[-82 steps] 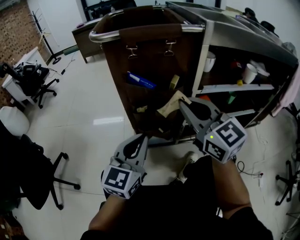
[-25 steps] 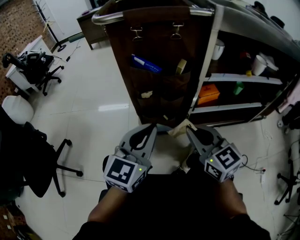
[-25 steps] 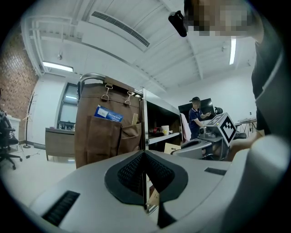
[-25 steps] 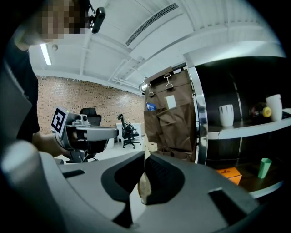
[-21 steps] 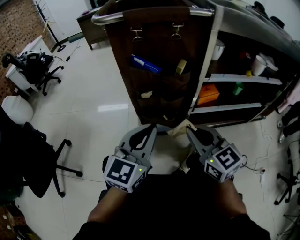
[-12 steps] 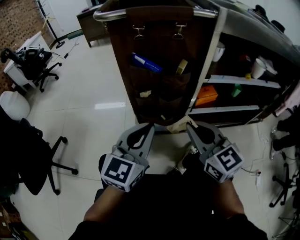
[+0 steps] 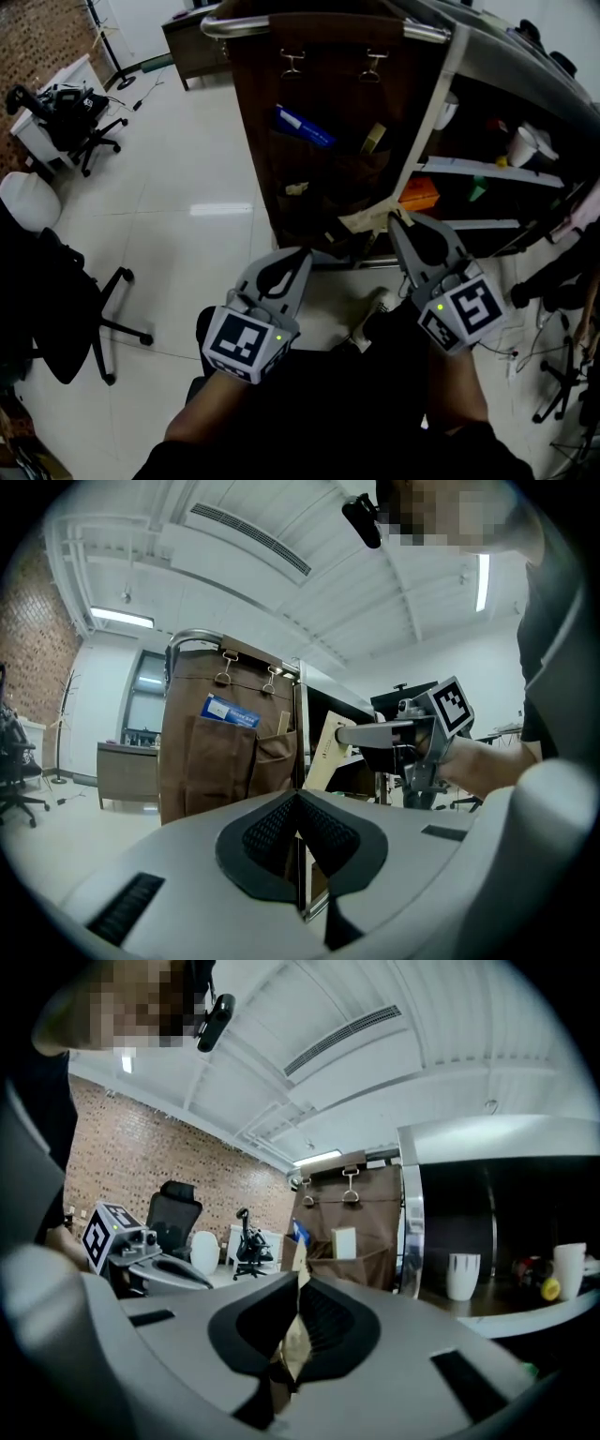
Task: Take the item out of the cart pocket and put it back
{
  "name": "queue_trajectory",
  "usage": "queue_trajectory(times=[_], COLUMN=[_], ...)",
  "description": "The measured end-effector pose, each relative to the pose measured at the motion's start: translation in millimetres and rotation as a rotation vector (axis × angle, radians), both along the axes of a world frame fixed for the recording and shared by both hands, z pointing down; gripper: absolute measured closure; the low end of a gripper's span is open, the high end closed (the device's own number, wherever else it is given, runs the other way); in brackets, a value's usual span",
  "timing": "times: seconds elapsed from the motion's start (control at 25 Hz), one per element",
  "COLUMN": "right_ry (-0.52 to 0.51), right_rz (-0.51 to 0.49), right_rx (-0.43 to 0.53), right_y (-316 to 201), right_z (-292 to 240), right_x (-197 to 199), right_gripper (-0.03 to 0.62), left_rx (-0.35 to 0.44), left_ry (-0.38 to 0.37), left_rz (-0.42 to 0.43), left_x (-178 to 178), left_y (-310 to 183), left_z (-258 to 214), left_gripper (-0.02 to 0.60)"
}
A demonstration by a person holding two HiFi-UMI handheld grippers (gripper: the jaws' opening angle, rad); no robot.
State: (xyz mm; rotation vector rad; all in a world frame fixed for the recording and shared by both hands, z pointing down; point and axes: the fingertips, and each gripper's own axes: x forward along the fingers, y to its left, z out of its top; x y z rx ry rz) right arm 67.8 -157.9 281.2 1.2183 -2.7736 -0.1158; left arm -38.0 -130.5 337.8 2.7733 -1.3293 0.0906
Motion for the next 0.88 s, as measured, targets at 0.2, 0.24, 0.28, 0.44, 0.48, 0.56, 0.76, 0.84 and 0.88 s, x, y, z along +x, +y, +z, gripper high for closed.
queue_trajectory(times=[0.2,0.24,0.28,0.44,0.48,0.56,0.76,0.84,0.88], right_ry=[0.053,0.058,0.062,0.082,0.09,0.107,0.143,0.147,0.15], right_rz=[0.035,0.042,0.046,0.052,0.053,0.054,0.064,0.069,0.072], right_rx=[0.076,0.087,0.096,0.121,0.126,0.136,0.118,0.085,0.069], right_y=[-18.6,-22.2,-26.1,-43.7,-47.7,-54.5,-72.4,-80.5,-84.7], right_z=[-15.2,-17.7,-19.6,-16.3,-13.0,-5.0,17.9,30.2,36.6], right_x=[-2.4,-2.1,-2.3,-6.9,-8.5,-12.4,-19.1,-20.2,-20.7], right_gripper=[0.577,0.577,0.577,0.577,0.577,0.578,0.579,0.579,0.579], left_rx=[-0.019,-0.021,-0.023,-0.013,-0.011,-0.009,-0.011,-0.009,-0.011], left_ry=[0.013,0.011,0.01,0.012,0.012,0.012,0.014,0.014,0.014], left_rz=[-0.014,-0.015,-0.015,-0.015,-0.013,-0.013,-0.018,-0.016,-0.015], left_x=[-5.1,-5.7,-6.4,-8.8,-9.2,-10.4,-12.6,-12.8,-12.6], left_y=[-0.6,-0.2,0.1,-0.1,0.3,0.5,-2.0,-3.3,-3.7], left_z=[2.0,2.5,2.8,0.2,-0.3,-0.7,0.0,1.0,1.3], left_gripper=[0.581,0.581,0.581,0.581,0.581,0.581,0.581,0.581,0.581])
